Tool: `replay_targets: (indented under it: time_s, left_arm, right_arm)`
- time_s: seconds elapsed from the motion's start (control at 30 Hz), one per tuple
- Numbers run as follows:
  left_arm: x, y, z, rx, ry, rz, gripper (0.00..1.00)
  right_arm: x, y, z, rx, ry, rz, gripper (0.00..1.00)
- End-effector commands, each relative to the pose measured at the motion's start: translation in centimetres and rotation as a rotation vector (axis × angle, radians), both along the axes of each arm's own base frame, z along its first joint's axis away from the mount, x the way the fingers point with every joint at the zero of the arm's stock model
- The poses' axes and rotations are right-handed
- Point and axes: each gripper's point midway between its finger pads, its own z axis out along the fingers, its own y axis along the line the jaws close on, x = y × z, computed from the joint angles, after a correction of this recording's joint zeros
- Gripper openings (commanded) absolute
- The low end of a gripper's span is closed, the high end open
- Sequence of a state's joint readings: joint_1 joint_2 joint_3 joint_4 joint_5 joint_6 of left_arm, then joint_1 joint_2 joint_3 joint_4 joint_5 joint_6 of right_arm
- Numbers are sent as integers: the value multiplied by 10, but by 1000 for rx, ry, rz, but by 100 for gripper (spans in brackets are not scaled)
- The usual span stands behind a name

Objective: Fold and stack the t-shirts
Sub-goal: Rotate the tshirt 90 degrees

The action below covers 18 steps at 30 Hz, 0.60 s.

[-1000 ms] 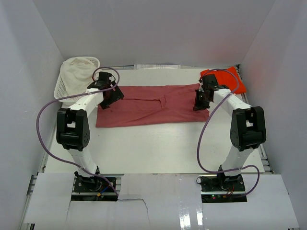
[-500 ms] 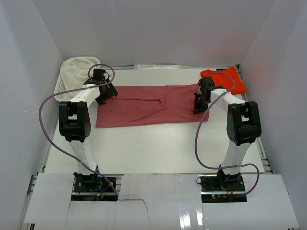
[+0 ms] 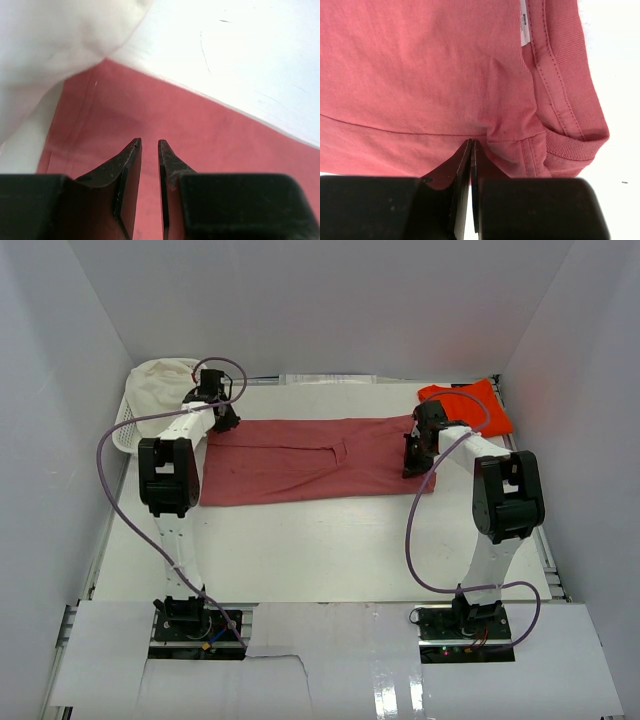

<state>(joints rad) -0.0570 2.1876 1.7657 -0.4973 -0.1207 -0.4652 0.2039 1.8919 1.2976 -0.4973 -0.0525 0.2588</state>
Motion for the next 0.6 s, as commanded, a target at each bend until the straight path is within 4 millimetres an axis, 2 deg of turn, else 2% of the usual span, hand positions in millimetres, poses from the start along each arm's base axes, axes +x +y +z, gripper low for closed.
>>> replay_targets:
  time_s: [0.0,0.07,0.13,0.2,0.27,0.3,0.4,0.43,0.5,0.53,0.57]
  left_arm:
    - [16,0,1,26,-8,-24,31]
    - [21,0,-3,34,-5,-28,30]
    - [28,1,-5,40,-7,-29,24]
    - [30,2,-9,44,3,-24,15]
    - [28,3,-12,45,17,-17,0]
    - [27,2,-12,40,22,-13,0]
    - [13,-1,-16,65,51,-12,0]
    - [3,-2,-26,79,82,-11,0]
    - [-10,-7,-20,115,91,-7,0]
    - [-27,-6,-33,129,136,-7,0]
    - [-34,-8,-26,138,130,-6,0]
  right_arm:
    - [4,1,-6,0,-2,0,8]
    - [4,0,-8,-6,2,-3,8]
    - [4,-1,-11,-11,9,-4,8]
    - [6,-1,-14,-11,19,-5,8]
    - [7,-1,-16,-14,24,-6,8]
    - [9,-1,-17,-16,30,-8,8]
    - [12,-3,-26,-24,57,-16,8]
    - [19,-2,-24,-17,51,-15,8]
    - [23,-3,-33,-19,70,-16,8]
    - [30,-3,-30,-18,65,-16,8]
    - [33,-4,-31,-19,65,-16,8]
